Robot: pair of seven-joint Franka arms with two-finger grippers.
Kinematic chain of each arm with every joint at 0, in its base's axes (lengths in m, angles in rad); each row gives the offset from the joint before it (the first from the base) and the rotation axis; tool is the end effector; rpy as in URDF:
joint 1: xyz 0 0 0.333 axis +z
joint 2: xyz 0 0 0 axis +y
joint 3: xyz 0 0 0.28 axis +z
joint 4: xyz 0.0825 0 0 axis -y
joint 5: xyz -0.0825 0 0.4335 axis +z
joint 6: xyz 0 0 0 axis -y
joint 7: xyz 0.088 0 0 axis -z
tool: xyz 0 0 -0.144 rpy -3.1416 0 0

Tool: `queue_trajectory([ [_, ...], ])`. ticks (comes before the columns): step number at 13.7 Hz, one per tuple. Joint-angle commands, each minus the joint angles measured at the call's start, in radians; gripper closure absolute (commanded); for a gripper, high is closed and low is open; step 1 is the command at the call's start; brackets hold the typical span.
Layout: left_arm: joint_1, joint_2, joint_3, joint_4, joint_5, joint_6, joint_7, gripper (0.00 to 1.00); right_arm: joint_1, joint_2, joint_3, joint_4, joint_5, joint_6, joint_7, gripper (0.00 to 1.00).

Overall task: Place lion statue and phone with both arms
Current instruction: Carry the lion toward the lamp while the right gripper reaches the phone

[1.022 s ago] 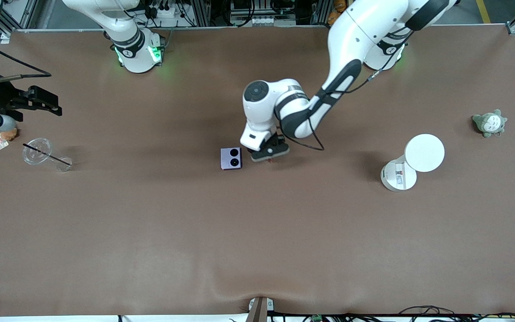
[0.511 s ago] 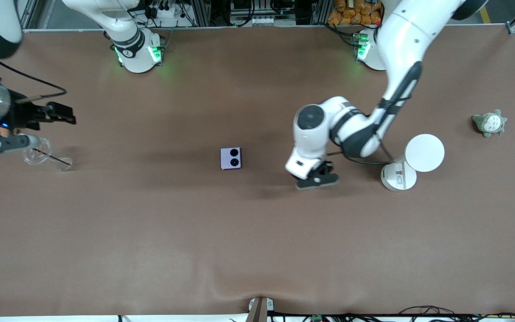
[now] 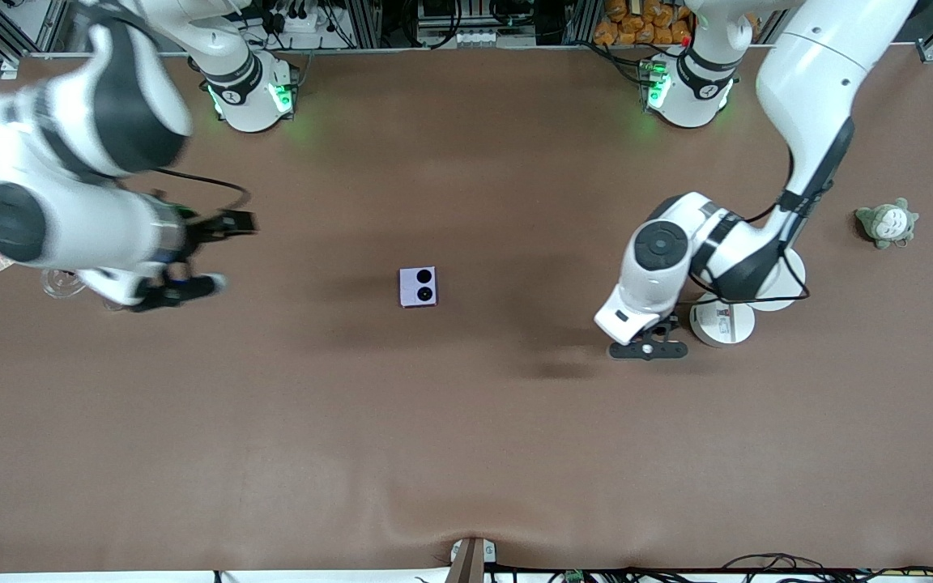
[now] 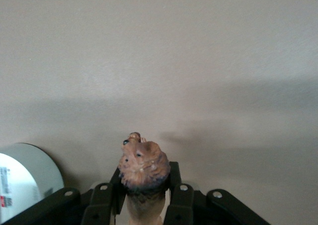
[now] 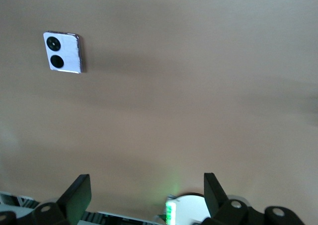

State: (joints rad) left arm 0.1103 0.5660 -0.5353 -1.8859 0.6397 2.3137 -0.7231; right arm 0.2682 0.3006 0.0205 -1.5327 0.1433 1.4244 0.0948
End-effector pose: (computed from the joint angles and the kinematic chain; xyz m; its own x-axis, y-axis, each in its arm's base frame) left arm 0.5985 -0.2499 0.1364 0.9928 -0.0896 0.0799 -0.0758 -0.9839 -0.1619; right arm 0.5937 0.1986 0.3778 0.8929 0.1908 -0.4078 0.1614 -0.9812 -0.1058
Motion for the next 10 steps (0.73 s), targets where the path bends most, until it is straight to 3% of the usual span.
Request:
queue_trajectory([
  [1, 0.072, -0.031, -0.018, -0.093, 0.02, 0.096, 0.06, 1.0, 0.097, 0.044, -0.005, -0.049, 0.033, 0.107, 0.1, 0.0],
  [4, 0.094, -0.031, -0.023, -0.133, 0.02, 0.147, 0.071, 1.0, 0.143, 0.098, -0.005, -0.11, 0.172, 0.282, 0.1, 0.0],
  [10, 0.115, -0.08, -0.02, -0.203, 0.025, 0.142, 0.091, 1.0, 0.261, 0.207, -0.005, -0.158, 0.187, 0.571, 0.187, 0.0],
])
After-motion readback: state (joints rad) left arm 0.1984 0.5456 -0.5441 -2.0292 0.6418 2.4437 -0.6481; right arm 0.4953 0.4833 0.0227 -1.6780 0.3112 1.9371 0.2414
